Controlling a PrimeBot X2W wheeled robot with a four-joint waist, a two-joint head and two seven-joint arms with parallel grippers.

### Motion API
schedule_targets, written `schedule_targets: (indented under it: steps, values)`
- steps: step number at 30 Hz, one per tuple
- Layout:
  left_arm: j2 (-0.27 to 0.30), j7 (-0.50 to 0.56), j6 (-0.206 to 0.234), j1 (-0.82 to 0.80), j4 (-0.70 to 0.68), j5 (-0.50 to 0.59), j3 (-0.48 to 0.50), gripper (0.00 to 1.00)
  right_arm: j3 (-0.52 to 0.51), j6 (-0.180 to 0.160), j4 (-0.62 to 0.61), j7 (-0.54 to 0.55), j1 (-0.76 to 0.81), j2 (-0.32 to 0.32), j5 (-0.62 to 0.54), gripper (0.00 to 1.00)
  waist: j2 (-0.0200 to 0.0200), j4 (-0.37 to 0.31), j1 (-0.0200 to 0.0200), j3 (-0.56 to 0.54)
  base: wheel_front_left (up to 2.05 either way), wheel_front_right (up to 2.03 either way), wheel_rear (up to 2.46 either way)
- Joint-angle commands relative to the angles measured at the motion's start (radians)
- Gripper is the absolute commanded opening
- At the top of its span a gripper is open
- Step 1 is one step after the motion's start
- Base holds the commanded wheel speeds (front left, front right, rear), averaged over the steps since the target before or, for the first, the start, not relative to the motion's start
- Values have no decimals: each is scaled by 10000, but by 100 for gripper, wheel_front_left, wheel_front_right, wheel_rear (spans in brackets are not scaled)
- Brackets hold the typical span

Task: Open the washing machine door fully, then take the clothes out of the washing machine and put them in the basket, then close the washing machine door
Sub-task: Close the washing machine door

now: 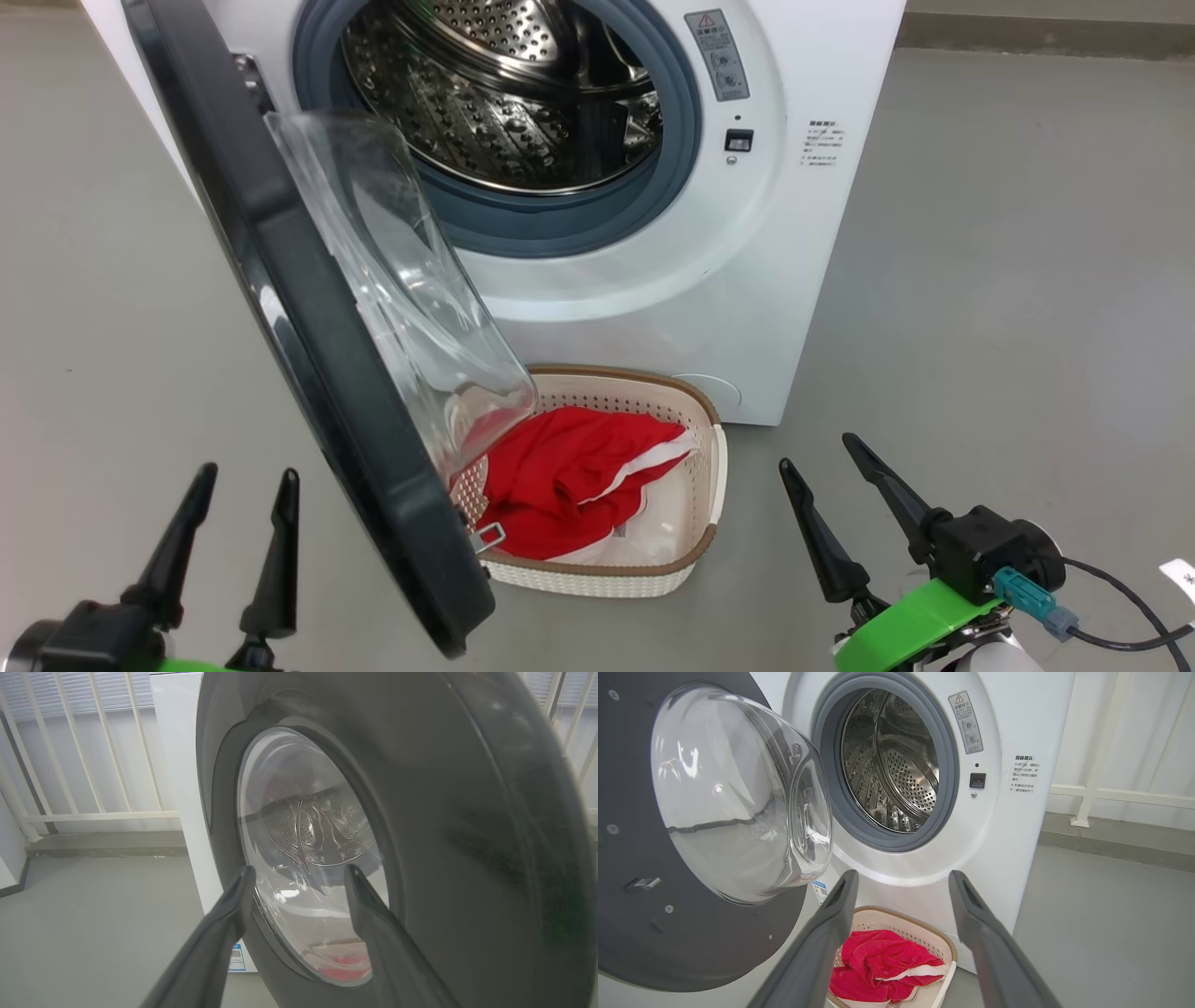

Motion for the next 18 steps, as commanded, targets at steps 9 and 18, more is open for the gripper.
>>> schedule_targets:
  steps: [9,18]
  values:
    - [-413,-120,-2,248,-576,752,646,100,169,63,-299,-65,-343,31,91,100,0,29,0,92,0,0,0]
    - [-1078,-121,-192,672,-659,1173,800,100,164,63,-293,-65,-334,57,94,100,0,40,0,127,0,0,0]
